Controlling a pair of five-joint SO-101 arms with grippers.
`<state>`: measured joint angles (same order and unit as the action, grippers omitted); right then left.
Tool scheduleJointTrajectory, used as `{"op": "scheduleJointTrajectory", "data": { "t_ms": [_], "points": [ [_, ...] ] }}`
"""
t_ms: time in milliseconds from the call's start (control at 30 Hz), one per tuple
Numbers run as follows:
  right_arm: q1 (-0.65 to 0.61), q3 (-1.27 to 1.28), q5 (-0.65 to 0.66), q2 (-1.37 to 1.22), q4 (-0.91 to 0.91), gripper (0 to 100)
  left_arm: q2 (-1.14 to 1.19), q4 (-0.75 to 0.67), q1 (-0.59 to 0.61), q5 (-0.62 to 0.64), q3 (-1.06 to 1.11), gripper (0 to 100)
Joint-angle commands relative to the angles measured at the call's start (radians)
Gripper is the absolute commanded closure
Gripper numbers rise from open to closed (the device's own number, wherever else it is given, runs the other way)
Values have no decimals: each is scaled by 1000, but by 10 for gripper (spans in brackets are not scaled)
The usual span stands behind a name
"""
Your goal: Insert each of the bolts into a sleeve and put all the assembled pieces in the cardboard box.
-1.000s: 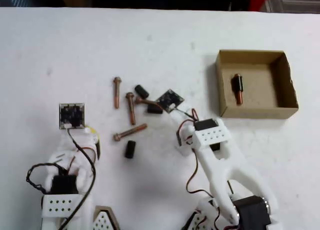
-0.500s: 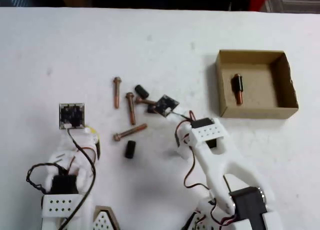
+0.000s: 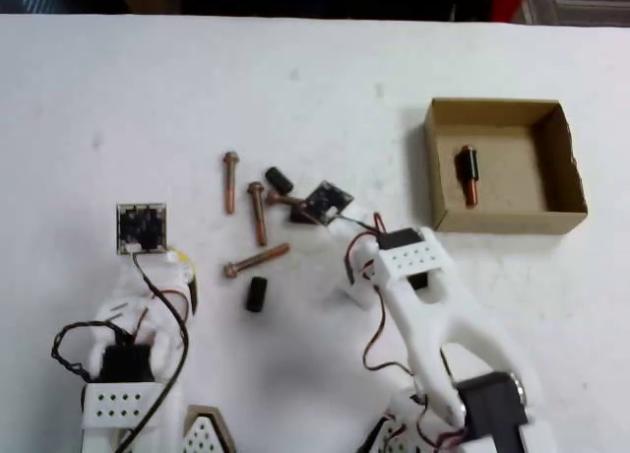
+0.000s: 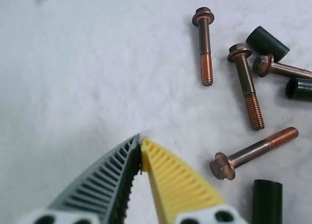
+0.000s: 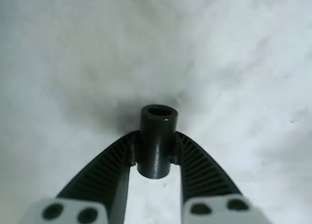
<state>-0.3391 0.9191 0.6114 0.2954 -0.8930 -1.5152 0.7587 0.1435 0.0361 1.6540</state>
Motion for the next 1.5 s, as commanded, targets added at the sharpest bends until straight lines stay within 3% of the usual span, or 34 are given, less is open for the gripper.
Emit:
{"op": "scheduleJointTrajectory", "data": {
  "t_ms": [0,400,567,833,967,1100,1333,1467],
  "points": [
    [-13,-29,3,165,-79,982,-10,-21,7,-9,-11,976],
    [-5,-9,3,851,-384,982,-10,-21,5,-11,-11,976],
    [-4,107,3,1075,-389,982,-10,-21,5,-187,-11,978],
    [-4,356,3,1333,-245,982,-10,6,-58,-206,-3,978],
    [-4,453,-15,1438,-189,982,-10,6,-62,-203,-2,978],
    [-4,489,-138,1506,-186,982,-10,6,-64,-201,-3,978],
    [-2,494,-152,1504,-185,982,-10,9,-65,-199,-11,979],
    [-2,509,-153,1504,-183,982,-5,152,-67,-163,-120,979]
  ]
}}
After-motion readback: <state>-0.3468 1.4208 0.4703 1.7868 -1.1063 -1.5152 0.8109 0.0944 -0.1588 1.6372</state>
